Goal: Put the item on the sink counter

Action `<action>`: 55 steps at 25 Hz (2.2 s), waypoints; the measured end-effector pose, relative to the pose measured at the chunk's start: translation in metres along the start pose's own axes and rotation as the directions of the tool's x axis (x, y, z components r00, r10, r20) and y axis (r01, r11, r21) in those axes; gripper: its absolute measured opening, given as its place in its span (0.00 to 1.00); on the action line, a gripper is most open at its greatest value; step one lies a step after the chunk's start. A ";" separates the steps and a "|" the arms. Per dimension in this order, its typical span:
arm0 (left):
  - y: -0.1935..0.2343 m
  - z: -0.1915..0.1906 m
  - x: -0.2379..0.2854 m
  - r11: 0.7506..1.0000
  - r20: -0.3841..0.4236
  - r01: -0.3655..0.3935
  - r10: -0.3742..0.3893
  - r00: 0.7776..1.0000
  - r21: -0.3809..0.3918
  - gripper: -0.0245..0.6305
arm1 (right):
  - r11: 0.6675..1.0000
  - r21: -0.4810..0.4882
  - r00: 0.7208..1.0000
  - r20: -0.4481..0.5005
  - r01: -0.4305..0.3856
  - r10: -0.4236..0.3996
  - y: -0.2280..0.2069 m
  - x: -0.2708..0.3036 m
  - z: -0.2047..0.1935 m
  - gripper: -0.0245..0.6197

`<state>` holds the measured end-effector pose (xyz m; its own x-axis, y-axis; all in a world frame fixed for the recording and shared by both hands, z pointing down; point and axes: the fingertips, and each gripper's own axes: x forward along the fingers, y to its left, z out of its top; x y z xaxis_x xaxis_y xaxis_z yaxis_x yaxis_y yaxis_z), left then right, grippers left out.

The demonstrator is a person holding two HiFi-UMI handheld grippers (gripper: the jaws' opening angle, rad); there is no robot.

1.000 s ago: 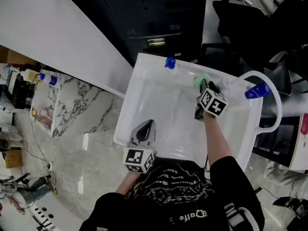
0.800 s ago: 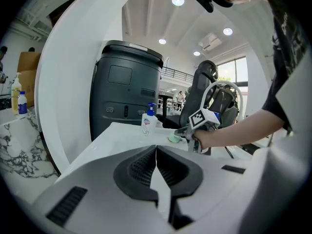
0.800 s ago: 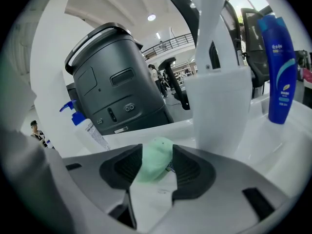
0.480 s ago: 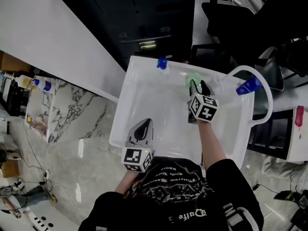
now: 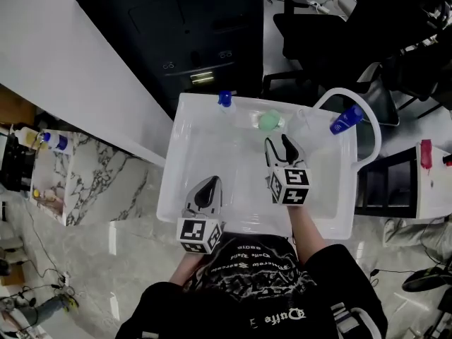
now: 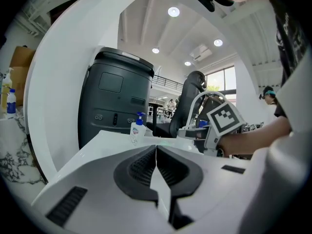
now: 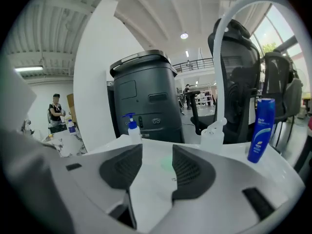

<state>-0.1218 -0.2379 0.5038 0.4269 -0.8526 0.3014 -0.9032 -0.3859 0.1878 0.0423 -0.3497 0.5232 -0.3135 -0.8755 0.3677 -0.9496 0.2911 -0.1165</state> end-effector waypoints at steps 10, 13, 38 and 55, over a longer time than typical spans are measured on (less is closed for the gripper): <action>-0.027 -0.006 0.003 0.994 0.008 0.111 -0.111 0.994 0.010 0.05 | 0.998 -0.062 1.000 -0.006 -0.007 0.007 0.032 -0.069 -0.023 0.33; -0.036 -0.010 0.004 0.990 -0.001 0.138 -0.138 0.990 0.022 0.05 | 0.997 -0.079 1.000 -0.021 -0.022 0.020 0.043 -0.083 -0.035 0.33; -0.070 -0.028 -0.010 0.974 -0.024 0.214 -0.213 0.977 0.070 0.05 | 0.990 -0.141 0.999 -0.010 0.031 -0.033 0.053 -0.134 -0.052 0.04; -0.067 -0.030 -0.007 0.975 -0.036 0.206 -0.204 0.978 0.088 0.05 | 0.986 -0.164 1.000 -0.006 0.010 -0.011 0.058 -0.125 -0.051 0.04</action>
<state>-0.0632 -0.1960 0.5173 0.6034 -0.7427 0.2904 -0.7960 -0.5828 0.1633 0.0270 -0.2041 0.5172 -0.3028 -0.8763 0.3748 -0.9390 0.3416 0.0401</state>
